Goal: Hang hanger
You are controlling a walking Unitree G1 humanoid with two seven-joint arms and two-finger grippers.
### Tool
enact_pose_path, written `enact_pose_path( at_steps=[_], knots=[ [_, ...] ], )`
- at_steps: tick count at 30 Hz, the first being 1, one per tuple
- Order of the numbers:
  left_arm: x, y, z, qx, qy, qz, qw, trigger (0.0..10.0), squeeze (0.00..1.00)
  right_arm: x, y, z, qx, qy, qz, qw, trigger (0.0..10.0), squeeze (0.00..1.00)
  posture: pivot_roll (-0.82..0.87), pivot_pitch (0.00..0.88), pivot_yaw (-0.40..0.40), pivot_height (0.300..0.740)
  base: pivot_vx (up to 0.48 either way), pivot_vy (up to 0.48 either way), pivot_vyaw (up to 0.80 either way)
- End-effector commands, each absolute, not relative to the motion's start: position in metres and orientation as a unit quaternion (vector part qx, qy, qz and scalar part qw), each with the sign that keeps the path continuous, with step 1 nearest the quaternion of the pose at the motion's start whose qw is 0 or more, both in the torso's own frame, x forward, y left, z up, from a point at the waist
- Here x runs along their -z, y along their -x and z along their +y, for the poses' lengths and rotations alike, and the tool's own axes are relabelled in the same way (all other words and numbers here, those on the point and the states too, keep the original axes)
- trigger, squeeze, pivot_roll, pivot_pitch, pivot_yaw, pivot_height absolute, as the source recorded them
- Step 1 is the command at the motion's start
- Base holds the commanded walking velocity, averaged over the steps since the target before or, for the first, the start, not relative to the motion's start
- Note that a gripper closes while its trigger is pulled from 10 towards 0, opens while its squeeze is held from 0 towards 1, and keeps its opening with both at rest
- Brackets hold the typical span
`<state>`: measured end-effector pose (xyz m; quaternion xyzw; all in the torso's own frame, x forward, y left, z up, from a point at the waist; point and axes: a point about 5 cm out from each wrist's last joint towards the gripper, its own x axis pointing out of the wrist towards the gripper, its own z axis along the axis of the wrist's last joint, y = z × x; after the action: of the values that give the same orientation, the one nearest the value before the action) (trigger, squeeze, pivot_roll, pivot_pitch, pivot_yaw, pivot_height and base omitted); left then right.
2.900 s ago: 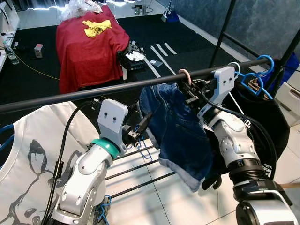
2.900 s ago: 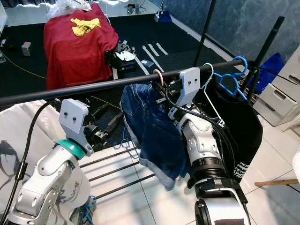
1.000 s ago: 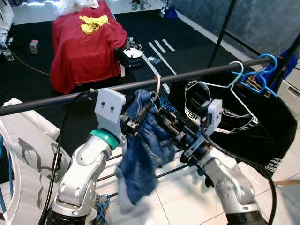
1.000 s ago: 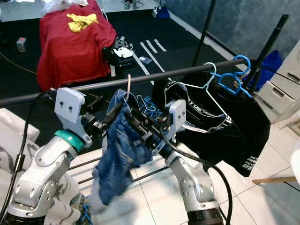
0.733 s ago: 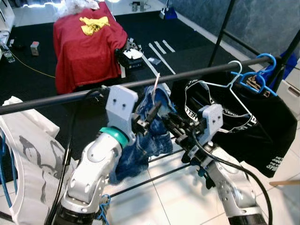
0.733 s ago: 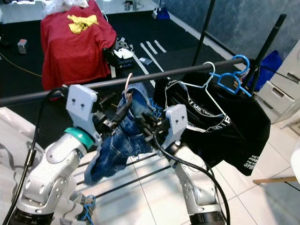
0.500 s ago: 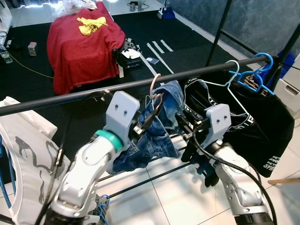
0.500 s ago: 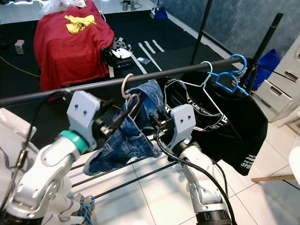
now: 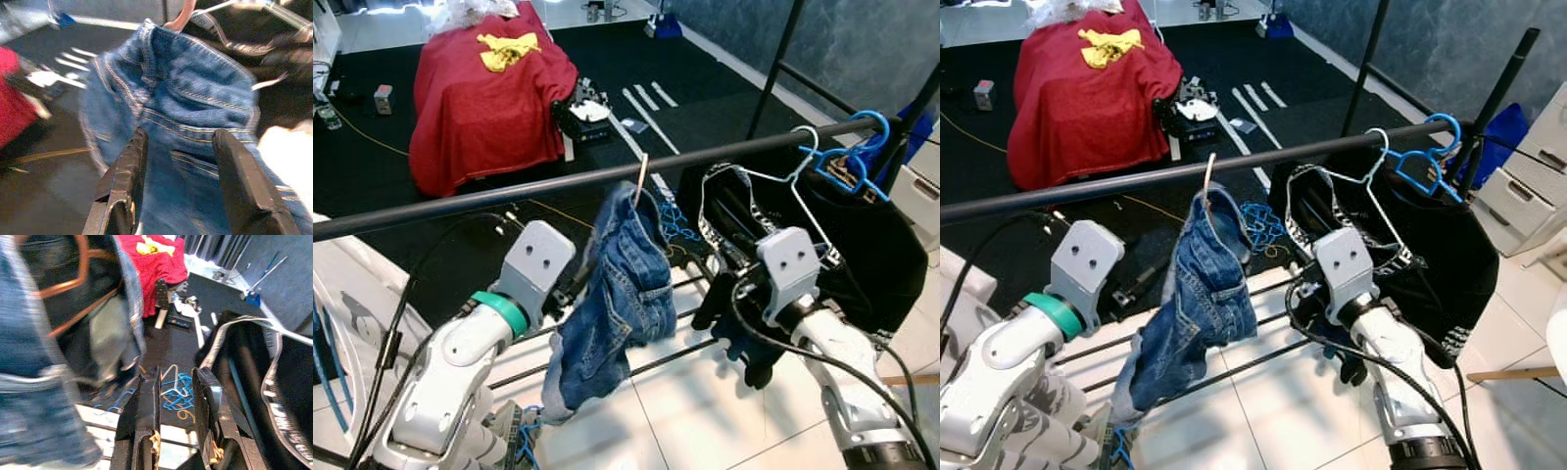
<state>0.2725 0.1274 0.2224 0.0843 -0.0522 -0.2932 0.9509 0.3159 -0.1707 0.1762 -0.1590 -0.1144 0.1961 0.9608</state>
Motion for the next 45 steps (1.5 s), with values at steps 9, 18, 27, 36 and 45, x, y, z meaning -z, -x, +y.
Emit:
enact_pose_path(
  at_steps=[9,18,27,36,45],
  knots=[
    [-0.227,-0.251,0.114,0.376,-0.082,-0.045,0.922,10.0,0.00,-0.126,-0.299,-0.150,-0.302,0.044,-0.004,0.952,10.0,0.00,-0.09,0.148,0.056,0.740,0.000,0.000,0.00],
    [-0.239,-0.265,0.108,0.332,-0.065,-0.062,0.939,10.0,0.00,-0.143,-0.311,-0.124,-0.336,0.020,-0.037,0.941,0.0,0.00,-0.08,0.139,0.050,0.740,0.000,0.000,0.00],
    [-0.254,-0.296,0.079,0.231,-0.038,-0.097,0.967,10.0,0.00,-0.141,-0.315,-0.104,-0.356,0.008,-0.039,0.934,0.0,0.00,-0.10,0.124,0.053,0.740,0.000,0.000,0.00],
    [-0.260,-0.309,0.072,0.188,-0.033,-0.106,0.976,10.0,0.00,-0.141,-0.318,-0.095,-0.366,0.005,-0.039,0.930,10.0,0.00,-0.09,0.117,0.053,0.740,0.000,0.000,0.00],
    [-0.269,-0.313,0.061,0.186,-0.005,-0.123,0.975,10.0,0.00,-0.143,-0.323,-0.088,-0.375,0.007,-0.041,0.926,10.0,0.00,-0.09,0.109,0.052,0.740,0.000,0.000,0.00]
  ],
)
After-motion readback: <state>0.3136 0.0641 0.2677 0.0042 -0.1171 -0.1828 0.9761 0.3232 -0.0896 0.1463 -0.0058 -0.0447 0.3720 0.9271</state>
